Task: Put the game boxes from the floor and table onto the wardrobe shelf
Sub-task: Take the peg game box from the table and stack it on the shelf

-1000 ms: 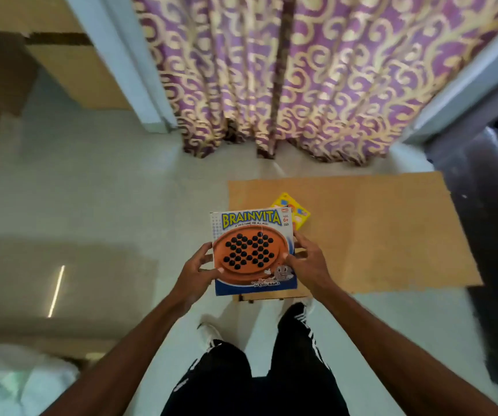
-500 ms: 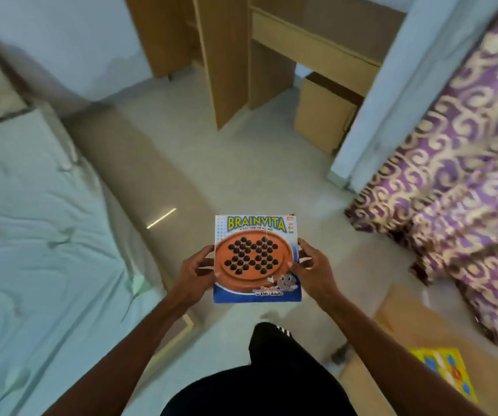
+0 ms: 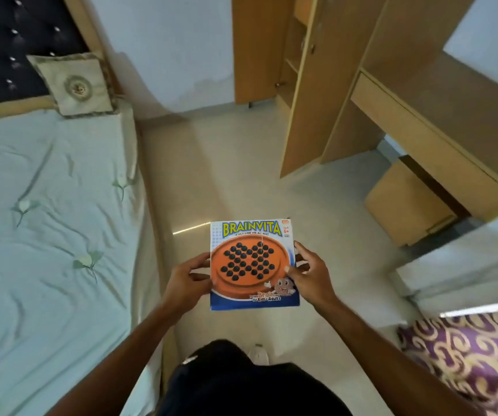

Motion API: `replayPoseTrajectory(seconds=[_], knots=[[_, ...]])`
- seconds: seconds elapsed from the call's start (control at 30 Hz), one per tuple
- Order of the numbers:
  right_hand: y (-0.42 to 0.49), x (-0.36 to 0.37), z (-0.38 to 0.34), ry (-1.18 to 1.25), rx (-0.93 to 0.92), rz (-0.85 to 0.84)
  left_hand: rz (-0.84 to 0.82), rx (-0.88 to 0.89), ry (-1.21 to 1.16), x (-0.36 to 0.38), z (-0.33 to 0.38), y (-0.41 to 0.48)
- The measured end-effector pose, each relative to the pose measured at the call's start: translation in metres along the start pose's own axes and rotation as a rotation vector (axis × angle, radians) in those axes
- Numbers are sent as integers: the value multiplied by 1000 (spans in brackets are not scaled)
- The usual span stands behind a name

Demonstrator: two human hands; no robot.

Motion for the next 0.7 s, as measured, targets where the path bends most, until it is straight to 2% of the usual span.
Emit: replayPoseTrajectory(seconds=[0.17,0.4,0.7], knots=[[134,16,-48,-49,-29,-101,75,-12,-35,-24,34,103],[332,57,-125,-52,-61,-144,209,-9,-187,-73,91,282],[529,78,-224,-41,-110,-98,174,68,-40,-134,182,491]])
Point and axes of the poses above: each hand's wrist, its own y-axis towards the middle knuckle, its own x-axis out of the palm, z = x × y, the point moved 6 cm from there along y, towards the middle knuckle, and after that the axes turned 6 degrees about y, right-handed, at the moved point
